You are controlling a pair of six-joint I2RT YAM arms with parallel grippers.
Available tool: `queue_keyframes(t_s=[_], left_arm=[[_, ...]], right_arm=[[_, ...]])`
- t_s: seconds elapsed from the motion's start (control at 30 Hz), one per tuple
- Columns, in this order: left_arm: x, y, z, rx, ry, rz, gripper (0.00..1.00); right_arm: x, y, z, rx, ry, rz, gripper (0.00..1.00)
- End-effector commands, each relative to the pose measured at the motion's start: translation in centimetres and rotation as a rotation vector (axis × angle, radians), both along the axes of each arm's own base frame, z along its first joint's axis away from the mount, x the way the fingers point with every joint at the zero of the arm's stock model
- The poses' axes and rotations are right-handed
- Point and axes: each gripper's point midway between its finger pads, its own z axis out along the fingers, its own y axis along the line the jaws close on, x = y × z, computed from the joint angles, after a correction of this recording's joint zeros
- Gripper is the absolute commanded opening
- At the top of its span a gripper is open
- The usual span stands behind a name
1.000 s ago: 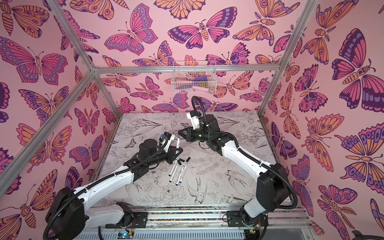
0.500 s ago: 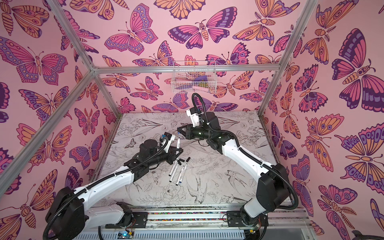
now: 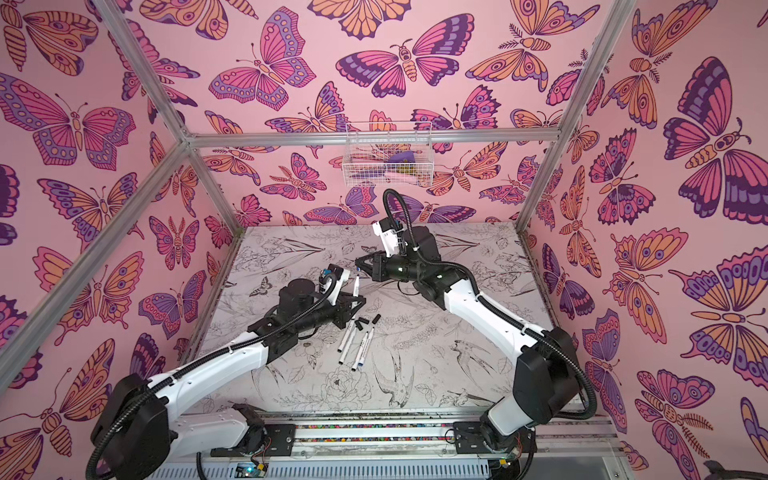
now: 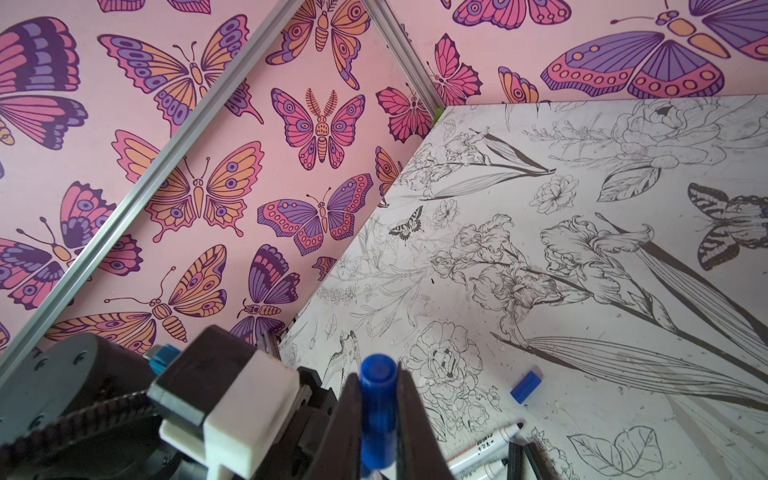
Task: Insert the pens into the pen caps
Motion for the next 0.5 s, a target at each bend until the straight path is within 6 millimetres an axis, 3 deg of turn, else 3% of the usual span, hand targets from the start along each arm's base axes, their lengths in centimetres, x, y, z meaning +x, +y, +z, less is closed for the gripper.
queue_keyframes(t_s=[0.0,0.47], left_arm=[[-0.2,-0.1,0.5,-0.019,-0.023,-0.001,0.0],[-0.1,-0.4,0.2,-0.023,-0.011,-0.008,0.0]], right_arm=[[-1.1,-0.2,0.4,-0.006,-0.014,0.026,0.0],[-0.7,-0.2,2.1,0.007,-0.059,0.015,0.0]])
